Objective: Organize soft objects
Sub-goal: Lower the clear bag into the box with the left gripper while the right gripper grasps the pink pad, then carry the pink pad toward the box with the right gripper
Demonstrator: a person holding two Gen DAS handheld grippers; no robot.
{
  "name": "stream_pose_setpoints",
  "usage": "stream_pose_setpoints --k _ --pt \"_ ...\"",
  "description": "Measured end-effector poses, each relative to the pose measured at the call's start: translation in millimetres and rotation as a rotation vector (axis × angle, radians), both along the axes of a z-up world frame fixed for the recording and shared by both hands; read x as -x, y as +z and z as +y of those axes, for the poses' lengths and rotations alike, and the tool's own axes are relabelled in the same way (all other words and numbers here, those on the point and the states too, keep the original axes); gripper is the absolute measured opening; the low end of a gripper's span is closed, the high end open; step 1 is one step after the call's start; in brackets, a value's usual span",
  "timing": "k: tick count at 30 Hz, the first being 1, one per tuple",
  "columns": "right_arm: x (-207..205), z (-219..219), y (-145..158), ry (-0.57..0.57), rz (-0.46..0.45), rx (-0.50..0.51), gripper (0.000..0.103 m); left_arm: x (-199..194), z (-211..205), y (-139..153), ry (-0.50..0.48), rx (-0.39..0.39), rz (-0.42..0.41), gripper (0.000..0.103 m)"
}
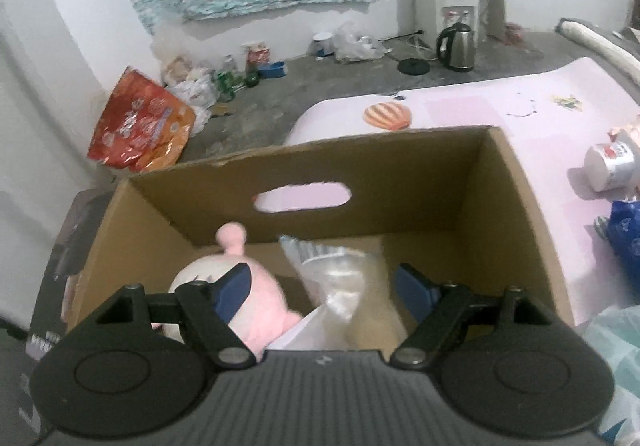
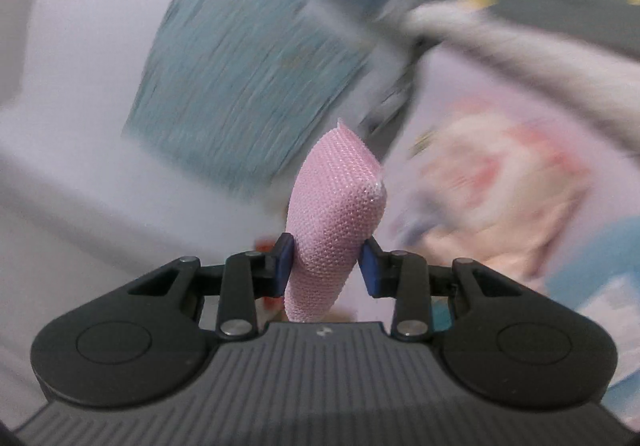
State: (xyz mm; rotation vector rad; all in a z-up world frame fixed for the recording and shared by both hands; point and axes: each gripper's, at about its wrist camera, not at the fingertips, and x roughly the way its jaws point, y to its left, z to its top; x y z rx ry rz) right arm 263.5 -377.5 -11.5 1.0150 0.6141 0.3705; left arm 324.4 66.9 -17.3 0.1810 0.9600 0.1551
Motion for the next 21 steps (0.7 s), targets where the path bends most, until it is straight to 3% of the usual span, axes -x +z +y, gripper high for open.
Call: stream_pose_setpoints --k 6,9,12,18,21 --pt "-34.8 129.6 28.5 0.347 -0.009 0.134 0.033 17.3 36.6 11.1 0.151 0.125 0.018 0.077" --pt "-51.8 189.1 29.7 0.457 0.022 0.239 0.033 31.9 56.7 22.4 0.2 0.182 -0.01 0.076" --pt "-66.5 235.6 30.3 0.516 0.052 0.362 0.033 45.1 71.7 33.9 0.233 0.209 -0.049 0.076" --pt "-80.6 314.4 32.3 0.553 0.094 0.73 0.033 62.7 90.9 49.2 0.265 0.256 -0.098 0.077" --pt "-89.3 339.5 29.0 0.562 0.136 0.78 0.033 65.1 93.1 50.0 0.266 0.277 -0.093 0.077"
